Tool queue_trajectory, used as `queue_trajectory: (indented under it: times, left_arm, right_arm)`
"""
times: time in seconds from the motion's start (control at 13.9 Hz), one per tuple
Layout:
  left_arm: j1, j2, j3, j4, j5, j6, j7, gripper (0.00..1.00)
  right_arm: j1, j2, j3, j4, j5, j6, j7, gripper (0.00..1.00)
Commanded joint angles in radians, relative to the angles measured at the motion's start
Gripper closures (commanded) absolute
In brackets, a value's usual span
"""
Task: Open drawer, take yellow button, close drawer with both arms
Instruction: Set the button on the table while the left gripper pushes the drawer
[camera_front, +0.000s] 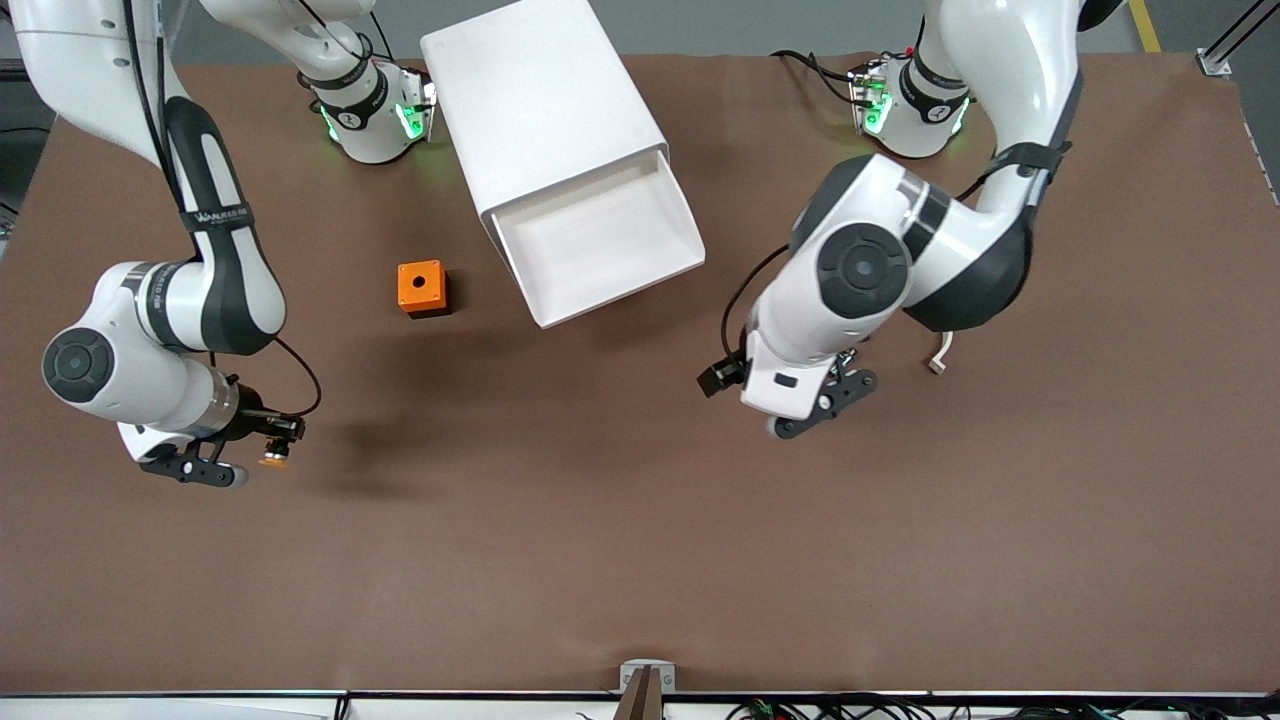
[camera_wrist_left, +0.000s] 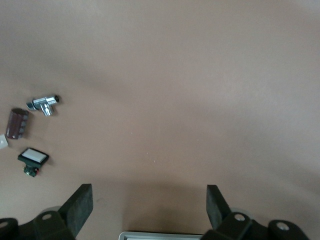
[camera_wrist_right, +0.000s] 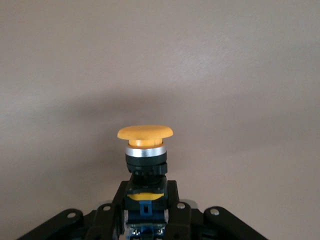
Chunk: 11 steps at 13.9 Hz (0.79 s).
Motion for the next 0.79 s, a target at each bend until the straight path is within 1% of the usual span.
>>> queue_trajectory:
  times: [0.0,0.07,0.29,0.43,0.5,0.58,0.65,0.72]
  left_arm:
    - [-0.065,0.021,0.008,-0.006,0.029,0.034,-0.058,0.0]
    - [-0.091,0.027,0.009,-0.006,0.029,0.044,-0.071,0.0]
    - [-0.152,0.047,0.012,-0.008,0.029,0.048,-0.106,0.0]
    - [-0.183,0.059,0.013,-0.008,0.029,0.05,-0.12,0.0]
    - [-0.197,0.062,0.015,-0.008,0.029,0.05,-0.12,0.0]
    - [-0.21,0.064,0.016,-0.008,0.029,0.05,-0.123,0.0]
    - [-0.221,0.07,0.016,-0.009,0.029,0.05,-0.128,0.0]
    - [-0.23,0.075,0.016,-0.009,0.037,0.05,-0.135,0.0]
  right_arm:
    - [-0.019,0.025,0.023,-0.054,-0.005,0.109,-0.036,1.0]
    - [-0.019,0.045,0.024,-0.062,-0.005,0.148,-0.039,1.0]
    - [-0.006,0.101,0.026,-0.06,-0.004,0.206,-0.038,0.99]
    - [-0.008,0.131,0.027,-0.057,-0.004,0.223,-0.038,0.98]
    - [-0.006,0.136,0.027,-0.057,-0.004,0.222,-0.039,0.92]
    - [-0.003,0.136,0.027,-0.054,-0.004,0.216,-0.038,0.58]
    - [-0.002,0.136,0.027,-0.054,-0.002,0.222,-0.033,0.01]
    - [-0.003,0.134,0.027,-0.053,-0.002,0.216,-0.033,0.0]
